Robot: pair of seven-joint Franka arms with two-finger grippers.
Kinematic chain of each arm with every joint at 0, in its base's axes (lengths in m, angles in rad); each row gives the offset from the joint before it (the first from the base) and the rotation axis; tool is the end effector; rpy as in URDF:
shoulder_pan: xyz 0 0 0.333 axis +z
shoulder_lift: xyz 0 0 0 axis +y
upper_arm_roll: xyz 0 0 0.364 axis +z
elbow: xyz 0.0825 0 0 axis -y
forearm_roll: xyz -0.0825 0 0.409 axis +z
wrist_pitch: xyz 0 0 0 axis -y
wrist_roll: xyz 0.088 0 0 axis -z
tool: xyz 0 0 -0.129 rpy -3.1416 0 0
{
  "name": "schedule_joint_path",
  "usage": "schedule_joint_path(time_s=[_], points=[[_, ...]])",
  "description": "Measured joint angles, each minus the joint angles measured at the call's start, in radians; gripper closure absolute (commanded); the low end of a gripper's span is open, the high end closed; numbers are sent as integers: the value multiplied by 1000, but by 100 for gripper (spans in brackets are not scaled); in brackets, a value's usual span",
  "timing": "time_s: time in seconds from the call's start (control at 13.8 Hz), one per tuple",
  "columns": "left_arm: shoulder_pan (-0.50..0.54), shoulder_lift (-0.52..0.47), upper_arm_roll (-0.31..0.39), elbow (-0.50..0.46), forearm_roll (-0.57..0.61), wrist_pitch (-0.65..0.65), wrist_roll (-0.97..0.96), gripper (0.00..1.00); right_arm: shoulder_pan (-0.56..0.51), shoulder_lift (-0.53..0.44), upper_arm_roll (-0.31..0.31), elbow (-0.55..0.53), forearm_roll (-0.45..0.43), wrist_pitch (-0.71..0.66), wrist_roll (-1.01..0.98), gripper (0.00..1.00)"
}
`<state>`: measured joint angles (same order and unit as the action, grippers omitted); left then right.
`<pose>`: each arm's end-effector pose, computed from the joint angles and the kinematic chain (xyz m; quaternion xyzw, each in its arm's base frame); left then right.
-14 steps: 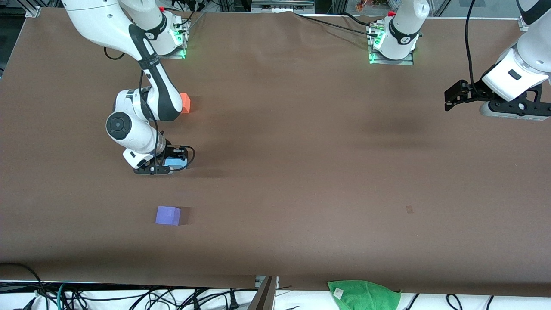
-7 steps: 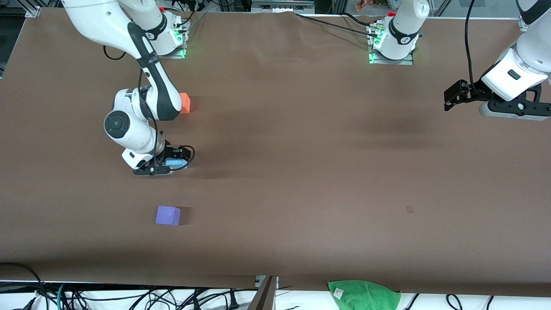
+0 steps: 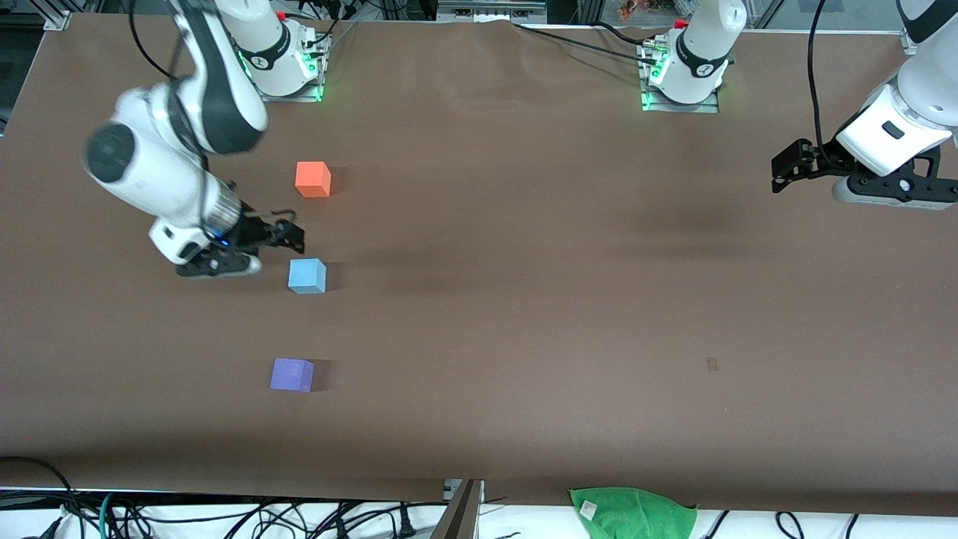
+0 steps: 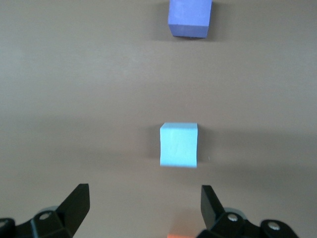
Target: Place blue block between orange and purple blocks
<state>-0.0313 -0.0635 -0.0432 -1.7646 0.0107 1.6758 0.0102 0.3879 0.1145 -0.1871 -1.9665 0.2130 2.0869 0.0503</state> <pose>0.5587 -0.0411 0.5989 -0.9990 0.0429 0.0125 0.0071 0.5943 0.1387 0.4312 -0.9963 -0.0235 0.0059 0.0820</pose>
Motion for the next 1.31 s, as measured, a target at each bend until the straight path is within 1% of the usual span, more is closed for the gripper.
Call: schedule_joint_path(time_s=[0.07, 0.22, 0.36, 0.58, 0.8, 1.02, 1.16, 1.31], points=[[0, 0, 0, 0, 0, 0, 0, 0, 0, -25, -12, 42, 0, -84, -2, 1], [0, 0, 0, 0, 0, 0, 0, 0, -2, -47, -36, 148, -4, -248, -8, 0], [0, 0, 0, 0, 0, 0, 0, 0, -3, -50, -51, 230, -26, -339, -14, 0], [0, 0, 0, 0, 0, 0, 0, 0, -4, -58, -67, 286, -51, -380, -22, 1], [0, 1, 0, 0, 0, 0, 0, 0, -9, -59, -75, 339, -64, -451, -23, 0], [0, 1, 0, 0, 0, 0, 0, 0, -35, -59, -74, 358, -78, -510, -36, 0], [0, 1, 0, 0, 0, 0, 0, 0, -69, -60, -56, 359, -120, -529, -60, 0], [0, 1, 0, 0, 0, 0, 0, 0, -107, -66, -9, 359, -162, -538, -62, 0]])
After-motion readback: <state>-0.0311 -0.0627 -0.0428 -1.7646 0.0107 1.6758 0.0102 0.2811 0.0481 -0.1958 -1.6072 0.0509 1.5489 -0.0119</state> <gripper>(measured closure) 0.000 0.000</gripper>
